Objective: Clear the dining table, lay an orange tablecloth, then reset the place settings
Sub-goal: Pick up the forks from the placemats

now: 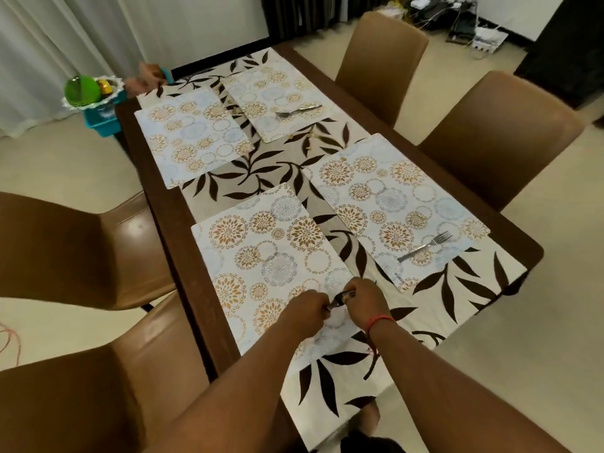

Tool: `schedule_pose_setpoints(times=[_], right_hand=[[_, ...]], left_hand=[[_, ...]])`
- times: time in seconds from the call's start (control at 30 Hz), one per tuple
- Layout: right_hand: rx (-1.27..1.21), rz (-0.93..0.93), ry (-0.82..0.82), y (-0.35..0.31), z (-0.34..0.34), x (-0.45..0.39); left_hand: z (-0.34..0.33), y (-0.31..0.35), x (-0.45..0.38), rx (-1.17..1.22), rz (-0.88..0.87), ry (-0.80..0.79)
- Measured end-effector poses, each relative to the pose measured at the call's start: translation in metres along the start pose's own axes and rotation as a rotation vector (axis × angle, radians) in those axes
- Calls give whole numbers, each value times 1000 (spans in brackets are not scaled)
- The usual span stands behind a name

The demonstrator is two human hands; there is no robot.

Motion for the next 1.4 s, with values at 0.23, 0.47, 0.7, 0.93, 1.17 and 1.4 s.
schedule_pose_setpoints(times=[0.23, 0.47, 0.7, 0.93, 1.17, 1.4], right_hand=[[-267, -217, 179, 72, 83, 10], [-467, -230, 254, 150, 166, 0], [-421, -119, 181, 212, 232, -34], [-466, -82, 86, 230, 256, -77], [-382, -59, -15, 211, 235, -132], [-151, -42, -56, 196, 226, -175]], left_hand=[[-17, 70, -27, 310, -33, -189], [-24, 167, -61, 363, -18, -156], [-18, 253, -102, 193, -2, 24], [-5, 277, -131, 27, 72, 126], [7, 245, -169, -44, 138, 135], [-1, 219, -205, -100, 153, 100]])
Point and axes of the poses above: each hand's wrist, its own x-axis away from the middle knuckle, its own z-axis out of the back of the hand, y = z × x, the point moved 10 cm from there along -x, towards the middle knuckle, and after that the axes turned 2 degrees about x, right-handed, at the moved point
